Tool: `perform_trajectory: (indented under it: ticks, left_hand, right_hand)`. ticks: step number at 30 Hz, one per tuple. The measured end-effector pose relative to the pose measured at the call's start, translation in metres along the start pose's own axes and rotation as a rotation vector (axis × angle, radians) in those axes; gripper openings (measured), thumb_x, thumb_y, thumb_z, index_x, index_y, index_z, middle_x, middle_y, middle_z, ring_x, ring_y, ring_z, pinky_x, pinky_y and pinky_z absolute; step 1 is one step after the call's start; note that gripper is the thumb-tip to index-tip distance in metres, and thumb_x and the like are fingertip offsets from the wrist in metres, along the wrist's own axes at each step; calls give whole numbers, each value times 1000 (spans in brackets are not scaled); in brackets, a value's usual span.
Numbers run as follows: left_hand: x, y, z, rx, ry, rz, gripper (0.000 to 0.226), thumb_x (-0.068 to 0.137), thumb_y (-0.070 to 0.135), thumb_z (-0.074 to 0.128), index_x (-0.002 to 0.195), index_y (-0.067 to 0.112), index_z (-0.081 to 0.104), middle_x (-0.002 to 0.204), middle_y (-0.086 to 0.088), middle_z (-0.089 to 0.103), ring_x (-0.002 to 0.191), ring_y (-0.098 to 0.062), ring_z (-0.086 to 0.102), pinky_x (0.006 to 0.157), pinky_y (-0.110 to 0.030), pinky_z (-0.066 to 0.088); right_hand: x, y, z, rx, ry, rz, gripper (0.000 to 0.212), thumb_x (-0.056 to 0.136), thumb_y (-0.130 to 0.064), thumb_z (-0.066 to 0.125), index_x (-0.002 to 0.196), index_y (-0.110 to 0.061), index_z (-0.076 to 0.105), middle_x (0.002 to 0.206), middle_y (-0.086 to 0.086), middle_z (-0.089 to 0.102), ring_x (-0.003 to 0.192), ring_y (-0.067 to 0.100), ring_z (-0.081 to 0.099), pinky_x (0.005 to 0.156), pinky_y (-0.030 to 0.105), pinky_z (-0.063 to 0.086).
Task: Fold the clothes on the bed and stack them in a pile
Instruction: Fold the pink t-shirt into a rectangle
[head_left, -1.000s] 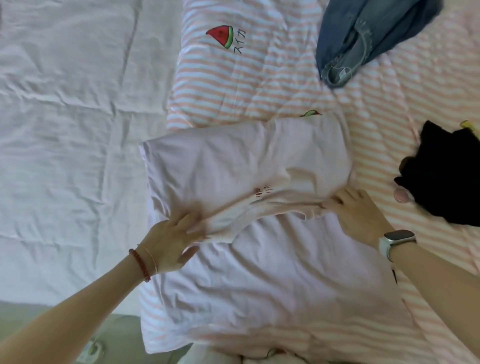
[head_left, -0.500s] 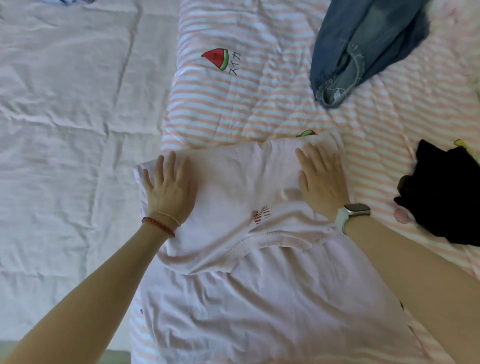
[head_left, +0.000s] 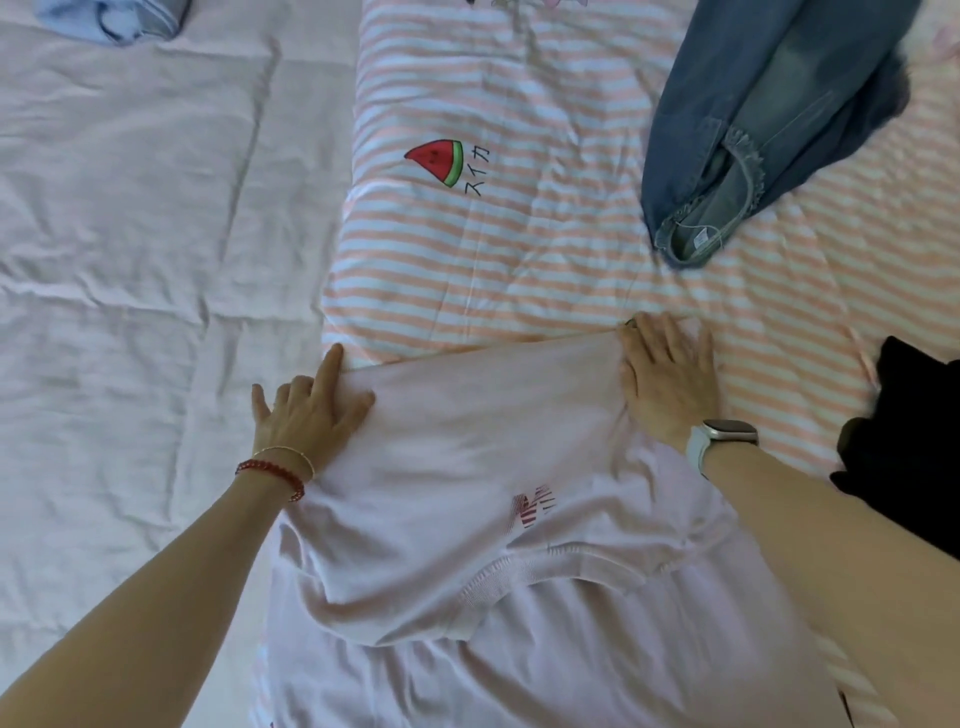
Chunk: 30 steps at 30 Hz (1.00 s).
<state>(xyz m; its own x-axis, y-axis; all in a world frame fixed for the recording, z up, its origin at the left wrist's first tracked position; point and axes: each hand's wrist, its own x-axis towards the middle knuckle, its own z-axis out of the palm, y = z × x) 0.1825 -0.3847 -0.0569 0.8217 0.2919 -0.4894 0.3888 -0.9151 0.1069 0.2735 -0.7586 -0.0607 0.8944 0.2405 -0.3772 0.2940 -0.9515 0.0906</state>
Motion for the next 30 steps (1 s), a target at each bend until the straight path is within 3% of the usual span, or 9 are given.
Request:
perform_trajectory:
  ticks: [3, 6, 9, 13, 16, 19, 23, 27, 30]
  left_hand:
    - [12, -13, -17, 0, -50, 40, 71, 83, 62, 49, 140, 24, 30, 124, -7, 56, 120, -25, 49, 110, -45, 19]
    - [15, -23, -33, -201, -123, 54, 55, 77, 47, 68, 120, 18, 49, 109, -7, 61, 97, -27, 57, 85, -33, 41]
    - [15, -25, -48, -125, -239, 127, 33, 81, 36, 68, 102, 15, 55, 95, -4, 59, 87, -25, 54, 71, -29, 36]
    - [18, -8, -73, 72, -250, 194, 18, 88, 34, 58, 86, 18, 49, 98, -4, 56, 96, -25, 54, 74, -30, 37]
    - [21, 14, -103, 96, -86, 185, 14, 90, 32, 54, 89, 19, 51, 101, -3, 52, 100, -28, 55, 75, -32, 38]
    - [26, 45, -145, 52, 220, 154, 22, 91, 26, 53, 105, 10, 58, 107, -13, 53, 100, -34, 55, 76, -38, 39]
    - [15, 77, -186, 6, 526, 205, 19, 90, 15, 53, 103, 3, 59, 99, -19, 58, 97, -37, 54, 77, -41, 34]
    - [-18, 73, -174, 5, 617, 295, 14, 89, 6, 51, 95, -1, 61, 83, -20, 64, 83, -37, 59, 73, -42, 35]
    - [-60, 53, -143, 8, 710, 461, 12, 72, -3, 54, 79, -3, 64, 62, -18, 63, 60, -34, 62, 59, -41, 45]
  right_hand:
    - [21, 14, -16, 13, -31, -65, 52, 92, -33, 40, 142, -20, 30, 144, 3, 38, 135, 23, 29, 112, 53, 4]
    - [32, 24, -34, 3, -114, -116, 50, 87, -31, 49, 135, -24, 38, 132, 5, 46, 124, 27, 38, 109, 49, 13]
    - [32, 26, -49, -34, -228, -119, 43, 87, -28, 48, 130, -23, 43, 126, 3, 49, 114, 25, 46, 94, 39, 32]
    - [22, 29, -73, -18, -204, -55, 33, 94, -26, 42, 127, -29, 46, 111, -1, 52, 103, 21, 51, 86, 35, 30]
    - [18, 41, -100, -30, -72, 39, 23, 96, -23, 39, 116, -21, 51, 115, 3, 52, 105, 24, 50, 86, 38, 31]
    - [18, 56, -137, -10, 177, 164, 20, 95, -22, 43, 108, -11, 55, 113, 9, 54, 102, 31, 51, 84, 40, 32]
    - [1, 66, -176, 66, 425, 234, 17, 94, -18, 47, 103, -7, 56, 103, 14, 51, 92, 34, 50, 79, 40, 29]
    - [-41, 68, -163, 55, 415, 194, 20, 95, -16, 46, 111, -9, 56, 109, 11, 52, 94, 32, 49, 79, 38, 26]
    - [-92, 65, -139, 91, 421, 113, 18, 90, -9, 55, 107, -5, 60, 103, 14, 55, 90, 34, 53, 79, 41, 30]
